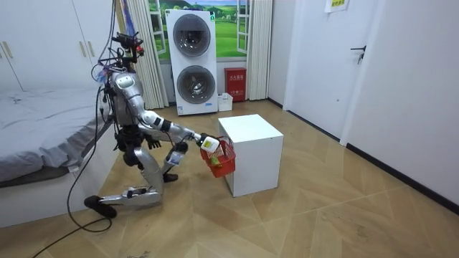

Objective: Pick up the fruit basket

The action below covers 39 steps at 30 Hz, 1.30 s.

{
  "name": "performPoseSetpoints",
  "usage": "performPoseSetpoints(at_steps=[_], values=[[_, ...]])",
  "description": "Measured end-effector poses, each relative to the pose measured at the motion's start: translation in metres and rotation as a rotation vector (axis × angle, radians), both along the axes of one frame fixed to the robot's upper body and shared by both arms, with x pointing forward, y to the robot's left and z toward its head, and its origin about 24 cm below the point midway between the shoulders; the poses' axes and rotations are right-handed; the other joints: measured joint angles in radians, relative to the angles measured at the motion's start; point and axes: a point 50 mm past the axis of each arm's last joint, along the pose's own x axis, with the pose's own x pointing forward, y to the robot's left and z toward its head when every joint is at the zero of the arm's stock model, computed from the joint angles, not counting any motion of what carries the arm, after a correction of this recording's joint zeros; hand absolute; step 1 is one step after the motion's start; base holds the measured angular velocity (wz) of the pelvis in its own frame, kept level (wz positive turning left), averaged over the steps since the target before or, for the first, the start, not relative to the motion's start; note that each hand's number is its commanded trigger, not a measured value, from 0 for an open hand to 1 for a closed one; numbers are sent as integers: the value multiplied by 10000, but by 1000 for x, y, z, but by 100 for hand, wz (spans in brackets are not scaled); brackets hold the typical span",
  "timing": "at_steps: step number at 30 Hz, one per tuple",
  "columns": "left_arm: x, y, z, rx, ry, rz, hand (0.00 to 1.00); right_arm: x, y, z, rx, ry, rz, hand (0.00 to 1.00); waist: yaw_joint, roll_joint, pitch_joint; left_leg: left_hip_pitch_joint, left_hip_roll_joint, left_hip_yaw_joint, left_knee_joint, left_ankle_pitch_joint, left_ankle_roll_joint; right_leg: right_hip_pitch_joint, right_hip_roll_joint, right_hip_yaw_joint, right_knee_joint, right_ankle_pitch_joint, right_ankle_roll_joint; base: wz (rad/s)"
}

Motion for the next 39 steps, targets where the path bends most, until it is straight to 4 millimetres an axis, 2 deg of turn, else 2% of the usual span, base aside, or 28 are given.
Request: performPoseSetpoints(at_steps=[1,2,3,4,5,6,7,9,10,13,14,16,17,18,19,20,22,23,24,25,26,28,29,30,31,34,36,39], values=[[-11,0,-1,35,287,169,0,2,-1,7,97,-205,-27,100,136,-5,-91,464,52,-75,-347,-264,-8,470,-55,-174,-1226,255,76,25],[-14,-1,-2,38,428,235,0,1,1,9,46,-266,69,100,132,40,-99,762,71,-139,-721,-314,30,662,-32,-264,-2013,662,63,-39],[-14,0,-2,191,508,364,0,-4,9,8,-58,-286,471,100,223,35,-103,1523,80,-267,-1740,-266,-34,915,-46,-262,-3278,1741,197,-40],[-15,1,-1,310,554,453,0,-7,13,5,-61,-226,622,100,260,25,-103,2009,82,-307,-2303,-204,-90,1040,-82,-268,-3763,2137,230,-64],[-17,5,-1,593,661,542,0,-15,18,-6,139,47,677,100,297,21,-101,3050,59,-360,-3412,-46,-175,1239,-151,-271,-4149,2658,149,-61],[-19,8,0,898,743,654,0,-25,18,-17,250,411,608,100,309,67,-109,4164,2,-444,-4456,116,-231,1281,-170,-309,-4071,3192,42,-57],[-19,10,1,1010,732,684,0,-30,17,-21,272,520,584,100,310,127,-119,4615,-1,-505,-4885,173,-266,1253,-145,-302,-4036,3468,24,-53],[-19,16,4,1333,659,848,0,-33,18,-18,388,310,626,100,81,170,-121,6128,-23,-564,-6302,366,-364,587,-134,-368,-3285,4396,-86,-54],[-17,17,4,1431,665,906,0,-31,19,-12,383,55,626,100,-4,242,-100,6772,-22,-572,-6844,435,-413,95,-124,-451,-2718,4606,-161,-39],[-12,15,5,1516,503,939,0,-27,21,-1,382,-513,682,100,-159,467,-107,7877,75,-729,-7866,652,-553,-929,-142,-798,-2637,4572,-219,-15],[-10,15,5,1639,395,940,0,-25,23,4,579,-738,713,100,-183,562,-103,8344,221,-785,-8369,788,-637,-1315,-77,-881,-3252,4310,-185,-9],[-9,13,5,1686,288,953,0,-24,28,10,759,-984,851,100,-115,800,-101,9146,629,-975,-9194,1006,-921,-1718,109,-1148,-5908,3765,-195,-6],[-8,13,6,1706,247,962,0,-24,28,10,764,-999,877,100,-116,833,-117,9251,725,-1062,-9321,1049,-990,-1709,145,-1253,-6821,3759,-208,14],[-6,13,6,1750,141,974,0,-24,30,12,753,-1085,965,100,-66,802,-139,9416,836,-1166,-9483,1106,-1093,-1659,221,-1366,-8783,3937,-313,12],[-6,12,6,1726,90,976,0,-24,31,15,742,-1157,1037,100,-8,805,-113,9524,885,-1198,-9477,1104,-1154,-1661,266,-1322,-9504,4280,-343,14],[-9,7,3,1629,129,1038,0,-27,32,12,803,-1054,1062,100,38,918,-229,9727,1097,-1362,-9643,1180,-1396,-1221,448,-1526,-10160,4543,-516,-4],[-18,4,2,1559,298,1177,0,-28,42,9,1090,-911,1512,100,110,1012,-188,10052,1378,-1441,-10061,1440,-1777,-65,893,-1602,-11586,5063,-736,12],[-18,5,2,1580,319,1195,0,-28,44,8,1190,-903,1543,100,89,915,-157,10010,1411,-1461,-10127,1495,-1862,122,911,-1482,-11833,5106,-739,41],[-18,4,1,1519,310,1216,0,-28,45,10,1249,-998,1608,100,0,855,-150,9862,1361,-1505,-10927,1789,-1959,288,931,-1252,-12146,5192,-713,37],[-16,2,1,1441,277,1199,0,-27,45,12,1244,-1081,1651,100,-33,838,-144,9732,1344,-1439,-11287,2192,-1710,341,942,-1135,-12275,5191,-706,21],[-18,-1,0,1320,346,1275,0,-27,46,12,1291,-1022,1792,100,93,737,-233,9975,1333,-1284,-11480,2402,-1726,418,935,-1105,-12523,5277,-611,-6],[-21,-4,-1,1140,499,1366,0,-27,48,12,1371,-973,2017,100,336,733,-232,10404,1321,-1390,-11793,2444,-1703,643,1032,-1342,-12774,5363,-582,-25],[-21,-4,-1,1087,521,1386,0,-27,50,12,1370,-976,2139,100,519,748,-228,10595,1348,-2000,-11893,2444,-1704,578,1178,-1560,-12862,5344,-612,-47],[-22,-1,-1,1107,505,1519,0,-27,53,16,1255,-1096,2382,100,720,735,-224,10732,1392,-2590,-11982,2421,-1747,443,1400,-1612,-13628,5893,-878,-36],[-27,-2,-1,1084,591,1645,0,-27,55,17,1231,-1142,2504,100,631,843,-261,10831,1474,-2703,-12063,2417,-1873,758,1442,-1953,-13795,6305,-988,-16],[-33,-2,-2,1083,744,1684,0,-27,56,16,1229,-1006,2572,100,512,840,-250,11242,1529,-2373,-12404,2474,-1958,1134,1495,-2013,-13902,6315,-999,6],[-32,-1,-1,1104,756,1728,0,-28,60,15,1399,-903,2836,100,536,769,-206,11437,1586,-2358,-12597,2480,-1965,1262,1570,-2115,-13902,6304,-983,7],[-29,0,-1,1121,705,1717,0,-29,65,12,1535,-691,3259,100,652,678,-204,11420,1505,-2383,-12661,2480,-1965,1194,1616,-2308,-13893,6300,-977,14]])
